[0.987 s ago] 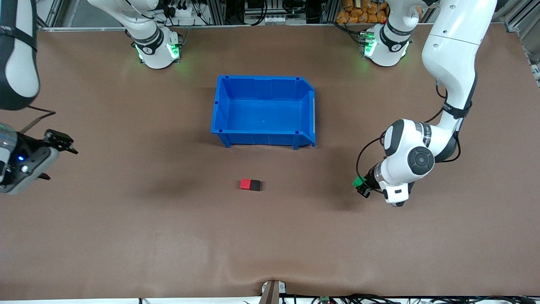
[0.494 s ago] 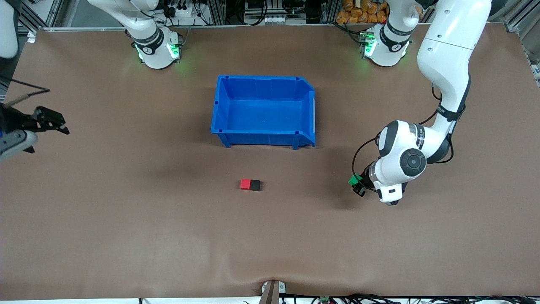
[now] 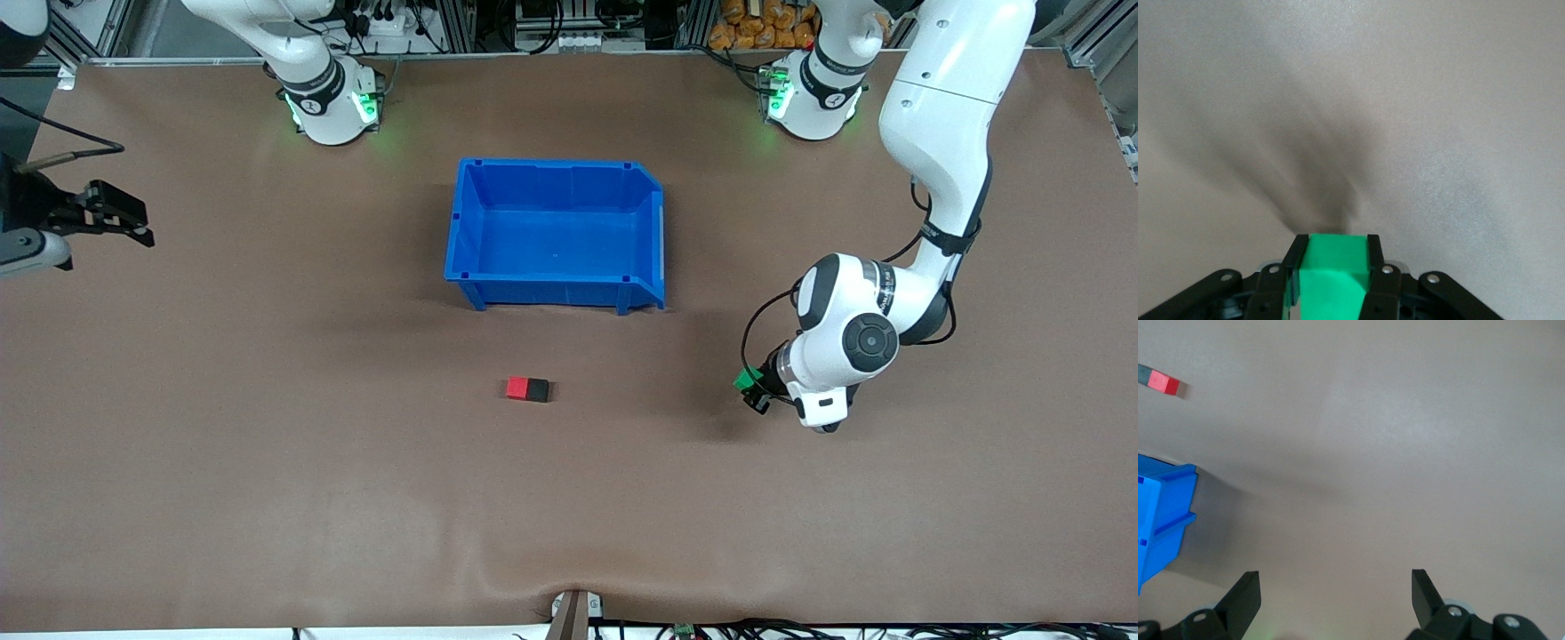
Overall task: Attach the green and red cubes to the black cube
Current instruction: 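Withdraw the right gripper while the left gripper lifts the green cube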
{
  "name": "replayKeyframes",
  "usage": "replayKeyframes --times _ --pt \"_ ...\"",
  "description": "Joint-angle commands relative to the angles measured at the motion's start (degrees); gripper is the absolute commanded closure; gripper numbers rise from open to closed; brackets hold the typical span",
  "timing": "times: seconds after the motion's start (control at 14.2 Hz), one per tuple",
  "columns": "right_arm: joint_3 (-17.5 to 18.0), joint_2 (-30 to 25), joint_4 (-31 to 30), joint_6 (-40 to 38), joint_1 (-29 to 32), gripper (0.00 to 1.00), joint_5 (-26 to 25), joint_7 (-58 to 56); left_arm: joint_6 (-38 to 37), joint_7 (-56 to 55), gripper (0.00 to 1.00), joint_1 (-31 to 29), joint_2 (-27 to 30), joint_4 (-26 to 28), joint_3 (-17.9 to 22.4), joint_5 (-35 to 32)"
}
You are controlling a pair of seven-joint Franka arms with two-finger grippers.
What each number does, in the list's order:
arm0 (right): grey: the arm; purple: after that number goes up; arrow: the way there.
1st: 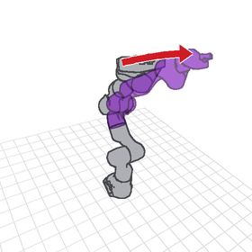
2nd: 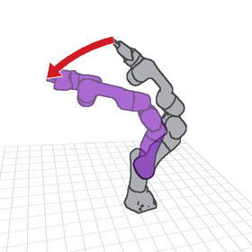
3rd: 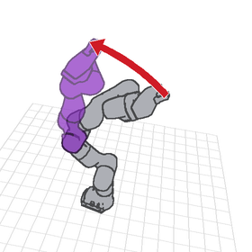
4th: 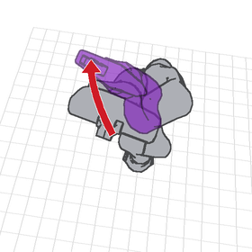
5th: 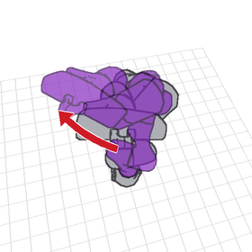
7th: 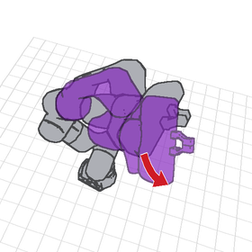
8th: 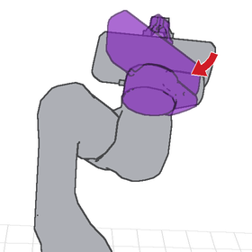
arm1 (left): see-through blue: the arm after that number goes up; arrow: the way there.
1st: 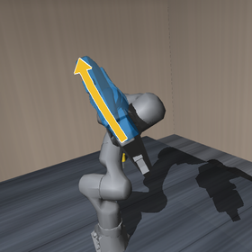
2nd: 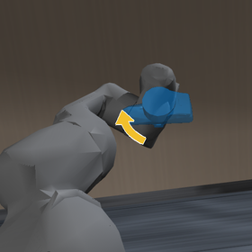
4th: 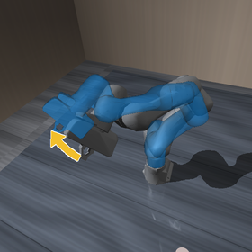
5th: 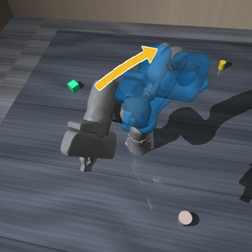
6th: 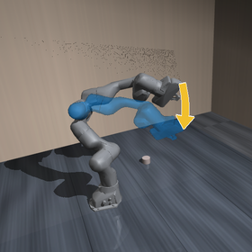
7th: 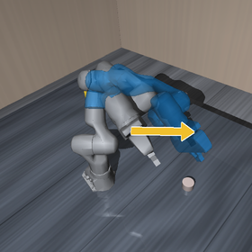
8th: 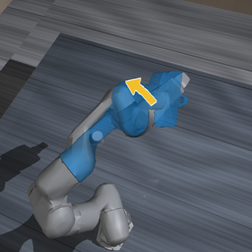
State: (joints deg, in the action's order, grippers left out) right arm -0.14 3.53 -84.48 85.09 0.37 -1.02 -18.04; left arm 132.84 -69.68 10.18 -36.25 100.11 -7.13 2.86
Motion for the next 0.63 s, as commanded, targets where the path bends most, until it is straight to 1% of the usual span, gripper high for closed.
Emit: replayKeyframes --times 0.0,0.21,0.35,0.42,0.56 --pt "-1.3 -1.0 0.2 0.0 0.2 0.00 -0.2 -1.0 -1.2 -2.7 1.00 1.4 -0.1 -1.0 0.4 0.3" --pt "-3.4 -1.1 0.2 0.0 0.4 0.00 -0.2 -3.7 -2.9 -9.7 1.00 3.8 -0.3 -3.5 0.3 0.5" --pt "-3.8 -1.3 0.2 -0.3 0.5 0.00 -0.4 -3.6 -4.1 -12.3 1.00 4.2 -0.6 -5.4 0.2 1.1" --pt "-3.9 -1.5 0.0 -1.3 0.5 0.00 -0.2 -2.5 -4.2 -14.8 1.00 4.8 -1.3 -6.8 0.1 1.1" --pt "-4.1 -2.0 -0.3 -1.8 0.5 0.00 1.1 7.3 -4.7 -19.1 1.00 7.2 -2.9 -9.7 0.1 1.2"
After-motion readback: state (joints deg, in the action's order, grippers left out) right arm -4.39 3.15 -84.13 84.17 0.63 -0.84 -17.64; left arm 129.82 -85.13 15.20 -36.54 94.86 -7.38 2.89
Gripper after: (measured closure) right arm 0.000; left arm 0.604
